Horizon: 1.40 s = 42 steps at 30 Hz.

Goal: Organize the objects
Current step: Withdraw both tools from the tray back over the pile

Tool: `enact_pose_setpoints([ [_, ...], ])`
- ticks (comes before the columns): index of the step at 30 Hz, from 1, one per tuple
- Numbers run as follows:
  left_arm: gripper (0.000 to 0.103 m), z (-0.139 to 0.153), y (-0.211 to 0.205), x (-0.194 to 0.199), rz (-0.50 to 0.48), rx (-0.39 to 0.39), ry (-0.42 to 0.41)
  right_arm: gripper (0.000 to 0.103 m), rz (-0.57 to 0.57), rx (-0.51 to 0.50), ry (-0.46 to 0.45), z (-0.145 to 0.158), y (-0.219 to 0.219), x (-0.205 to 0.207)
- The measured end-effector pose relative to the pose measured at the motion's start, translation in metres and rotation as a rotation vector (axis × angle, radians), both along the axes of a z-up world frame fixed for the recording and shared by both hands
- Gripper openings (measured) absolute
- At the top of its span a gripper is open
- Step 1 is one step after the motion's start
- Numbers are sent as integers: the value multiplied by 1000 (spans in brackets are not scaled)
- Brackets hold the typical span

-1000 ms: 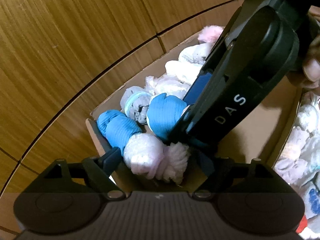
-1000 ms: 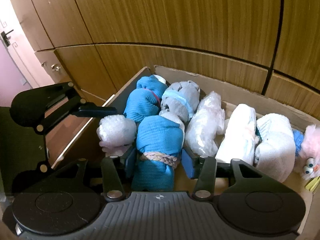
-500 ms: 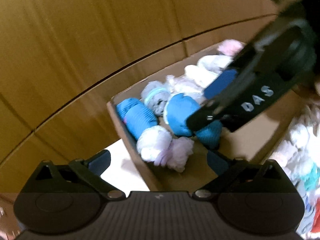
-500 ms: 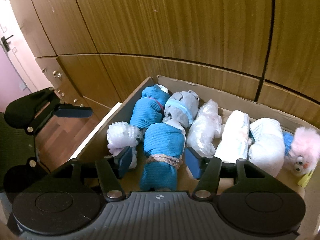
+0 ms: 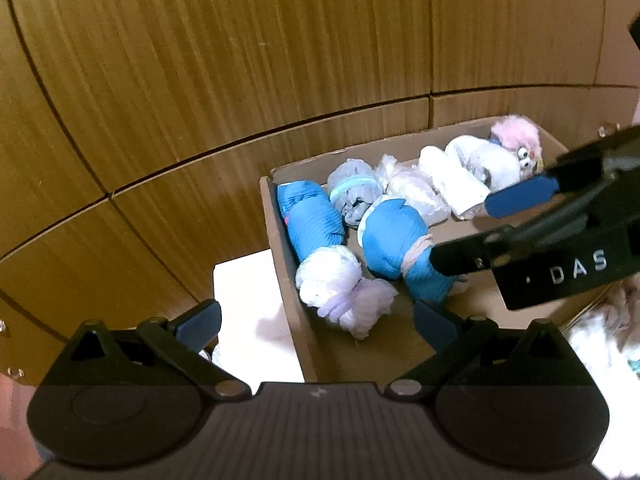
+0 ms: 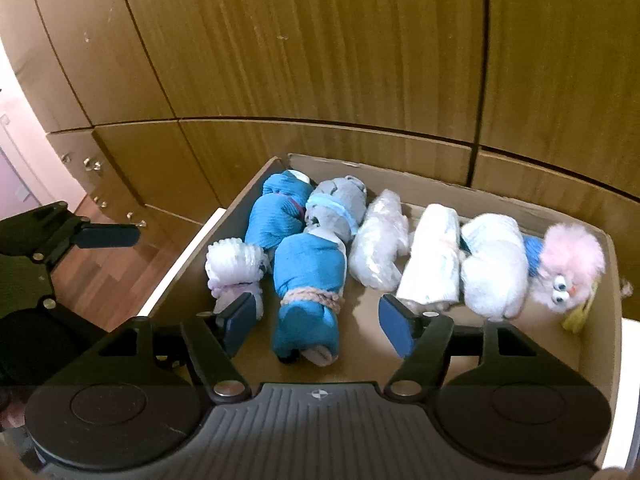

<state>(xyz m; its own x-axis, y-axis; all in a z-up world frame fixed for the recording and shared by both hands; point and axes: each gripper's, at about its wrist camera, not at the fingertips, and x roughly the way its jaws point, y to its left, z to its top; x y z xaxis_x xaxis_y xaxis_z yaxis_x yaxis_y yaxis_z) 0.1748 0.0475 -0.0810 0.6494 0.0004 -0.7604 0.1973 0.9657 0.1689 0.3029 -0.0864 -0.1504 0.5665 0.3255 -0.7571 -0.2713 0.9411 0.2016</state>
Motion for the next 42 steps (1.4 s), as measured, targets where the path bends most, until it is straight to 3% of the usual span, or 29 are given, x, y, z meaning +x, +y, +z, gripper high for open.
enact_pose_setpoints([
  [10,102,10,-3,-13,32,-37,11,84,-53,12,-26,15,-9,-25],
  [27,102,27,-13,-47,44,-70,-15,87,-120,46,-40,26,-51,-81],
  [38,102,18,-20,-123,67,-123,-63,88,-180,86,-74,25,-85,-153],
  [42,102,5,-33,-162,82,-182,-71,88,-209,88,-121,12,-97,-193],
])
